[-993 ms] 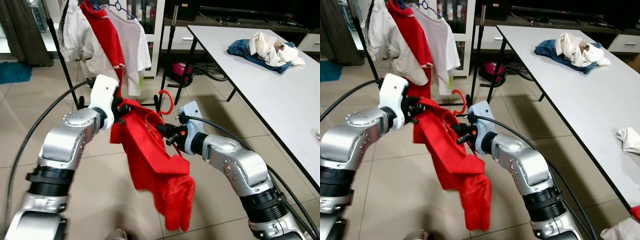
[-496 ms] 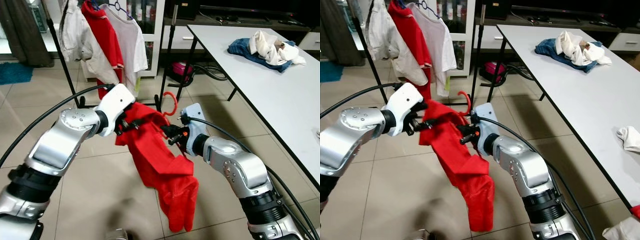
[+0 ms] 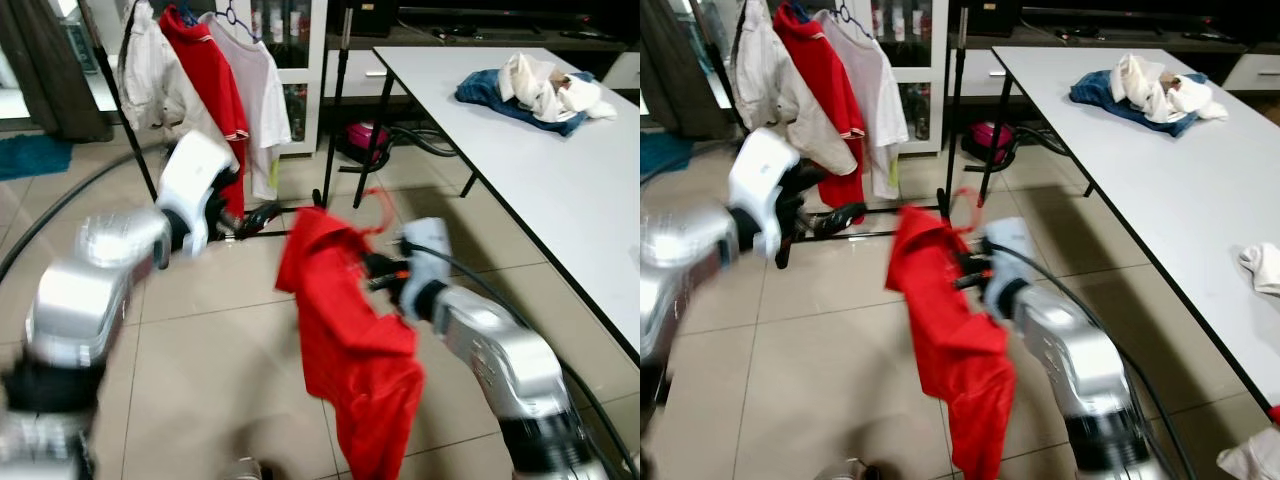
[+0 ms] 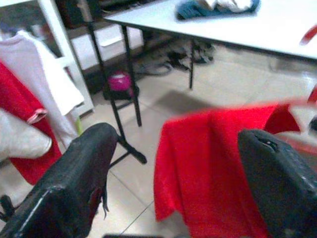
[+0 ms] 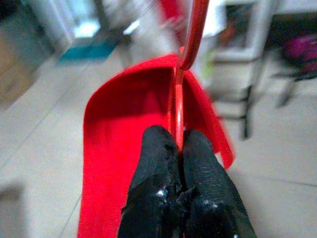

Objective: Hang hanger

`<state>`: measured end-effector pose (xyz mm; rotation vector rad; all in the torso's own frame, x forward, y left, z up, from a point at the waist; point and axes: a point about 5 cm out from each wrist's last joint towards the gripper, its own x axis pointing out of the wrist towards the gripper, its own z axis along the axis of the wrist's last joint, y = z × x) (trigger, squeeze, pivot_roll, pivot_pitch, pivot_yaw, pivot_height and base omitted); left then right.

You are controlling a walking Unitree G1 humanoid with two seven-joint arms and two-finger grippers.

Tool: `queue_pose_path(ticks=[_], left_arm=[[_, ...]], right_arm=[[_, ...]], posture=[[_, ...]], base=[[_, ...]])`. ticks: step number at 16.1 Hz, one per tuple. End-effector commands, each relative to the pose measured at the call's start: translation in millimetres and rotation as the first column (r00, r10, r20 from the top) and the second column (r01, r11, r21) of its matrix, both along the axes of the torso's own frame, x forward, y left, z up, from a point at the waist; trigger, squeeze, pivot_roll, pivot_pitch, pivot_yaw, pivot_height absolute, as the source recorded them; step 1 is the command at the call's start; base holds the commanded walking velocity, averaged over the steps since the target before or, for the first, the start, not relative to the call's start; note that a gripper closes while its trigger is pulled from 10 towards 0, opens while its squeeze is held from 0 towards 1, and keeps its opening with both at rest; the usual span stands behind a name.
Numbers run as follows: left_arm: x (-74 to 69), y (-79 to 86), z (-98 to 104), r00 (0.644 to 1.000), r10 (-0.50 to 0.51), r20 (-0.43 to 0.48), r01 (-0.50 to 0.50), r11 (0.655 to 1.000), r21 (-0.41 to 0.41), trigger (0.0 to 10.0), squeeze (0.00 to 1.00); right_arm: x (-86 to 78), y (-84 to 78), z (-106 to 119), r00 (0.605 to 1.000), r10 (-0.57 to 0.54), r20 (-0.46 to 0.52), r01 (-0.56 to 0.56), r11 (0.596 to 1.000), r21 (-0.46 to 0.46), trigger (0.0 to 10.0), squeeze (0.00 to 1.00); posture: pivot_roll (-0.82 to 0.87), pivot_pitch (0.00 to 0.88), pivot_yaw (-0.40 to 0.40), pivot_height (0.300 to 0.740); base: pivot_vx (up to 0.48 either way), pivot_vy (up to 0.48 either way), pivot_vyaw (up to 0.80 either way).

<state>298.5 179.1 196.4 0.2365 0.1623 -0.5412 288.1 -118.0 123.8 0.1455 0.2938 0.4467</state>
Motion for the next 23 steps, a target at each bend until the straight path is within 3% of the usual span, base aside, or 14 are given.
queue_pose_path(ticks=[1,4,6,8,10,11,13,14,16,18,20,23], left_arm=[[-7.7,2.9,0.1,0.996,0.053,0.070,-0.053,0.999,-0.004,10.0,0.00],[-39.5,2.9,-37.3,0.983,0.185,0.019,-0.182,0.976,-0.118,10.0,0.00],[-47.0,0.2,-51.6,0.954,0.288,0.081,-0.286,0.958,-0.033,10.0,0.00],[-44.1,0.6,-47.9,0.937,0.346,0.056,-0.338,0.934,-0.113,10.0,0.00],[-44.4,4.0,-55.7,0.927,0.374,0.006,-0.370,0.919,-0.136,10.0,0.00],[-43.9,4.6,-60.4,0.926,0.378,-0.008,-0.376,0.919,-0.114,10.0,0.00],[-38.4,-3.5,-60.5,0.943,0.332,-0.006,-0.330,0.936,-0.119,10.0,0.00],[-33.4,-7.4,-63.3,0.950,0.312,-0.010,-0.311,0.945,-0.102,10.0,0.00],[-27.5,-12.5,-59.6,0.951,0.308,-0.013,-0.307,0.943,-0.124,10.0,0.00],[-27.2,-13.4,-61.0,0.949,0.314,-0.014,-0.313,0.941,-0.128,10.0,0.00],[-25.4,-11.9,-57.0,0.943,0.334,0.001,-0.330,0.932,-0.153,10.0,0.00],[-20.9,-14.6,-52.1,0.947,0.321,0.018,-0.315,0.936,-0.155,10.0,0.00]], right_arm=[[2.2,-15.4,17.3,0.986,-0.132,0.099,0.130,0.991,0.024,10.0,0.00],[-16.0,-29.0,0.4,0.963,-0.255,0.092,0.260,0.964,-0.049,10.0,0.00],[-28.6,-21.3,-0.5,0.964,-0.226,0.142,0.244,0.962,-0.125,10.0,0.00],[-30.1,-10.1,-0.5,0.971,-0.211,0.108,0.216,0.976,-0.035,10.0,0.00],[-30.7,-5.6,-3.0,0.976,-0.185,0.113,0.191,0.981,-0.046,10.0,0.00],[-30.0,-11.0,-3.0,0.967,-0.207,0.150,0.225,0.967,-0.119,10.0,0.00],[-28.3,-22.1,-0.7,0.948,-0.262,0.178,0.289,0.946,-0.148,10.0,0.00],[-27.1,-25.9,-0.1,0.939,-0.295,0.178,0.322,0.936,-0.145,10.0,0.00],[-21.2,-23.5,4.4,0.950,-0.276,0.147,0.289,0.954,-0.080,10.0,0.00],[-18.6,-22.6,0.3,0.958,-0.248,0.144,0.263,0.960,-0.099,10.0,0.00],[-16.4,-16.4,2.4,0.959,-0.247,0.137,0.254,0.966,-0.039,10.0,0.00],[-16.7,-19.2,-1.0,0.955,-0.276,0.113,0.280,0.960,-0.024,10.0,0.00]], posture=[[-0.03,0.012,-0.034,0.740],[-0.05,0.018,-0.037,0.740],[-0.04,0.022,-0.046,0.740],[-0.02,0.047,-0.054,0.740],[-0.03,0.040,-0.045,0.740],[-0.04,0.027,-0.033,0.740],[-0.06,0.005,0.000,0.740],[-0.07,0.009,0.002,0.740],[-0.06,0.036,-0.012,0.740],[-0.05,0.026,-0.027,0.740],[-0.05,0.017,-0.029,0.740],[-0.06,0.025,-0.008,0.740]], base=[[0.000,0.000,0.00],[0.000,0.000,0.00],[0.000,0.000,0.00],[0.251,0.000,0.00],[0.257,0.000,0.00],[0.292,0.000,0.00],[0.311,0.000,0.00],[0.334,0.000,0.00],[0.334,0.000,0.00],[0.349,0.000,0.00],[0.420,0.000,0.00],[0.436,0.000,0.00]])
